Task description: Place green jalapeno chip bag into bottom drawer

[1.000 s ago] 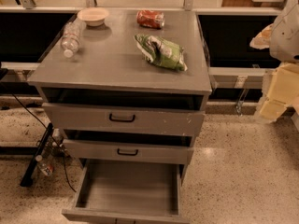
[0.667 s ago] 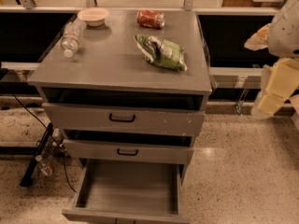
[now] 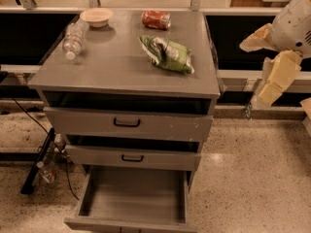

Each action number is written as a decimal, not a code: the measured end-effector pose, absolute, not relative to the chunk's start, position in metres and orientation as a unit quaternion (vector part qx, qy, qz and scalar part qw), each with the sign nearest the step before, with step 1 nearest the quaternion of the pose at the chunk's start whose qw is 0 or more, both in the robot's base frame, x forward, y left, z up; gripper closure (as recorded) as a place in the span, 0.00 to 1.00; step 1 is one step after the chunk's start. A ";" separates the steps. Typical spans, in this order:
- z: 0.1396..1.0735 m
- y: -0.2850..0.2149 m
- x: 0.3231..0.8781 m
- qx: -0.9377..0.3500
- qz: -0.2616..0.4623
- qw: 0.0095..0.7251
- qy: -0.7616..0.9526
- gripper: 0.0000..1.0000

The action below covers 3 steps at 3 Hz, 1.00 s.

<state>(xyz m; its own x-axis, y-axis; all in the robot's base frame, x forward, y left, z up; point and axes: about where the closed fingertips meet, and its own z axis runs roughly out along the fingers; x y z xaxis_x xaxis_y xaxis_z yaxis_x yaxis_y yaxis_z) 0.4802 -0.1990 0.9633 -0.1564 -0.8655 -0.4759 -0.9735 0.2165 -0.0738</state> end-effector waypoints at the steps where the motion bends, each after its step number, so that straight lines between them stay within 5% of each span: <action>1: 0.964 -0.197 0.484 -0.609 0.125 0.223 0.751 0.00; 3: 0.954 -0.137 0.560 -0.618 0.146 0.264 0.726 0.00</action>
Offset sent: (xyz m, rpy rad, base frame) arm 0.0539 0.0375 -0.0018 0.0969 -0.0795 -0.0348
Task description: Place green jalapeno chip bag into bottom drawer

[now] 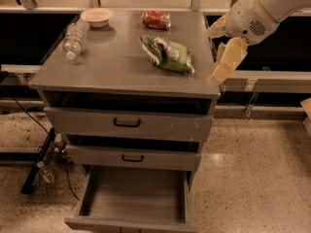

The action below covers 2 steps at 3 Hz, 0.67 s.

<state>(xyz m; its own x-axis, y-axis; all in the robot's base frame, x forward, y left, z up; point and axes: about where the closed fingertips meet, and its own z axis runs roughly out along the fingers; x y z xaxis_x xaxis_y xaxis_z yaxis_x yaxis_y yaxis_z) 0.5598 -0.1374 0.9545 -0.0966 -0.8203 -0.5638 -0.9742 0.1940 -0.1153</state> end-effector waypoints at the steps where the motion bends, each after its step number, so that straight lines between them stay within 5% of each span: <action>1: 0.954 -0.137 0.560 -0.618 0.145 0.265 0.726 0.00; 2: 0.955 -0.127 0.571 -0.621 0.139 0.276 0.721 0.00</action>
Offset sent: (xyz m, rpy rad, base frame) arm 0.0238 0.0193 0.0039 0.0088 -0.0682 0.0045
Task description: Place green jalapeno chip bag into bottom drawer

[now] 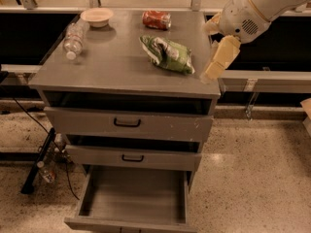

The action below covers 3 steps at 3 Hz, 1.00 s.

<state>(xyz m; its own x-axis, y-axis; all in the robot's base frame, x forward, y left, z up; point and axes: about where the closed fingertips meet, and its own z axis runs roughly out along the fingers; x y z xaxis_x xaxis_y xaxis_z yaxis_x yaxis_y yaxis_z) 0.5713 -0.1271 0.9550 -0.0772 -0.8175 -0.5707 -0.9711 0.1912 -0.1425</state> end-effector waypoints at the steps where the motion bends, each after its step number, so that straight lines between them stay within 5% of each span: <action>1: 0.949 -0.110 0.600 -0.618 0.137 0.290 0.717 0.00; 3: 0.940 -0.098 0.614 -0.606 0.193 0.317 0.704 0.00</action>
Offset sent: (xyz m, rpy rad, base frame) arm 0.0464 0.0224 -0.0121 0.0121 -0.0409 -0.0158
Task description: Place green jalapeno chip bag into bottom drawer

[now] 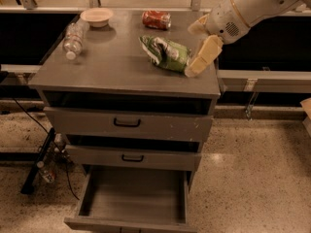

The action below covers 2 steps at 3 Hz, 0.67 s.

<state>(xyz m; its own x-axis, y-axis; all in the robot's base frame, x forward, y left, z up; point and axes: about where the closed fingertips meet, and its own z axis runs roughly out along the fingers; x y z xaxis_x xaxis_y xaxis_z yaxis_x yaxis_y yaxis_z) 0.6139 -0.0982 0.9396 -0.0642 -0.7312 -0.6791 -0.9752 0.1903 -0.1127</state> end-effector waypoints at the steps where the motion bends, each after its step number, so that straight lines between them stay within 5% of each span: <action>1: 0.930 -0.083 0.640 -0.593 0.241 0.345 0.686 0.00; 2: 0.922 -0.070 0.657 -0.586 0.264 0.361 0.676 0.00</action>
Offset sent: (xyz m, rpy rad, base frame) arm 0.0608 0.0363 -0.0238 0.2417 0.0051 0.0348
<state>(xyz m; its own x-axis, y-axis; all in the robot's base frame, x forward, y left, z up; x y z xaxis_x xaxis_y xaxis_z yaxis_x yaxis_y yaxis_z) 0.6566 -0.0702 0.9216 -0.0525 -0.6007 -0.7978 -0.9825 0.1742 -0.0665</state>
